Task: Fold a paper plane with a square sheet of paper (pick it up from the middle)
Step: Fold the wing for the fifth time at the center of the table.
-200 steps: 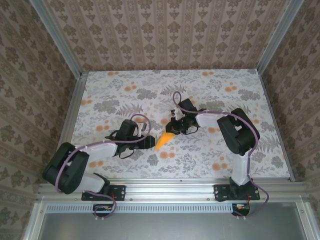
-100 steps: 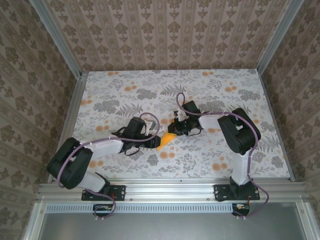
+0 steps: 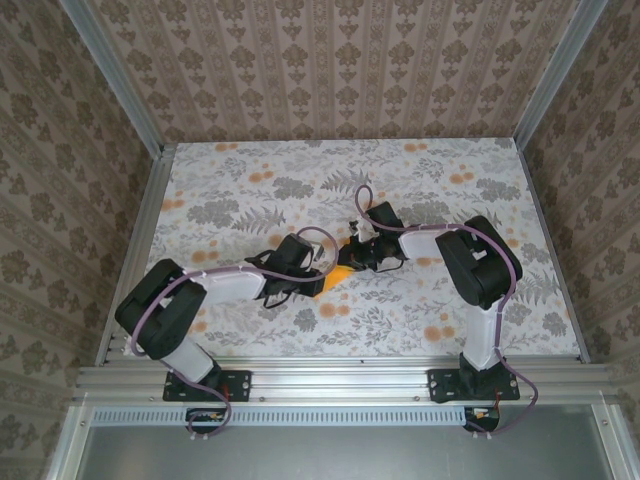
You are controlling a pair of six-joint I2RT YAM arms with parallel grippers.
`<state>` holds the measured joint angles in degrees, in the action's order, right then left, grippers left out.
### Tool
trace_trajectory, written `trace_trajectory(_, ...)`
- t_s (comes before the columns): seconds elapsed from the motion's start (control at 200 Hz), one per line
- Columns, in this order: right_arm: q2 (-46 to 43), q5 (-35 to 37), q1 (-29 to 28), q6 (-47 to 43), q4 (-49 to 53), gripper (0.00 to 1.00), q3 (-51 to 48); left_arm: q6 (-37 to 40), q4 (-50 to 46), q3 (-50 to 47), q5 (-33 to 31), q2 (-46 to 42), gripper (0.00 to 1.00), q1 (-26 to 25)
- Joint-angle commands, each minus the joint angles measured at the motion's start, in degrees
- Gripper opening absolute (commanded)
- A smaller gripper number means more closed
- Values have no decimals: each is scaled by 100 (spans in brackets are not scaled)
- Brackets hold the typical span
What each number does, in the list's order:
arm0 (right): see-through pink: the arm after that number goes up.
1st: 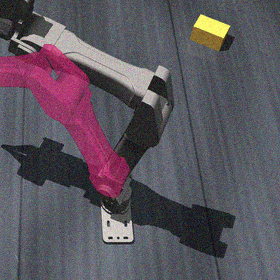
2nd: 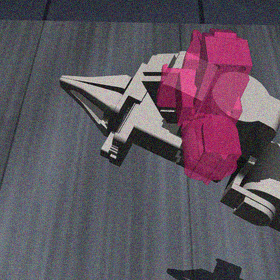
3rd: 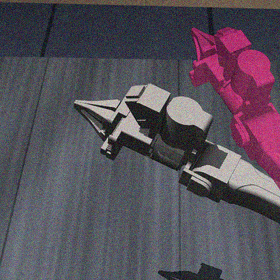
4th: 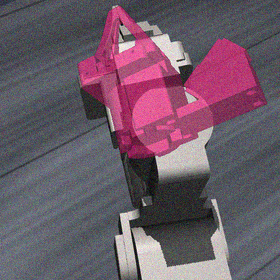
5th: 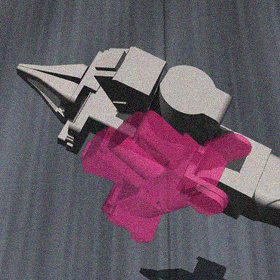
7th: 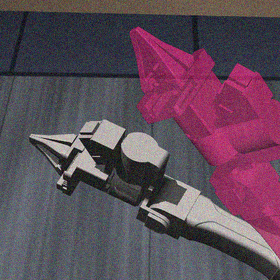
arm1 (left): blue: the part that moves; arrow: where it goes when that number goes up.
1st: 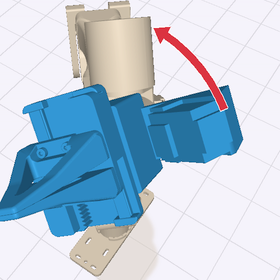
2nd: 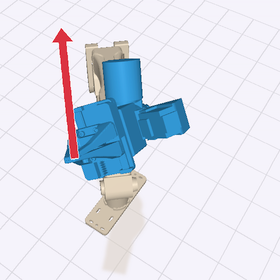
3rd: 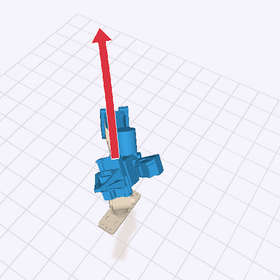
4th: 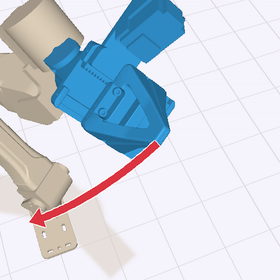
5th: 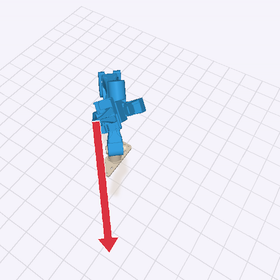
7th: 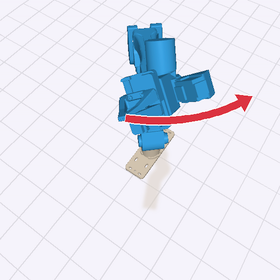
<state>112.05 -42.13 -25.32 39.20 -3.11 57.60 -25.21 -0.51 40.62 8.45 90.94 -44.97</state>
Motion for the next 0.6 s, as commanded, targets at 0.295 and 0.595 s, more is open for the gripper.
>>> trace_trajectory(0.295,53,-173,71,107,-194,8,-96,241,-424,316,-491,250,23,-397)
trace_trajectory(0.595,54,-173,91,101,-192,8,-102,350,-810,273,-893,113,24,-673)
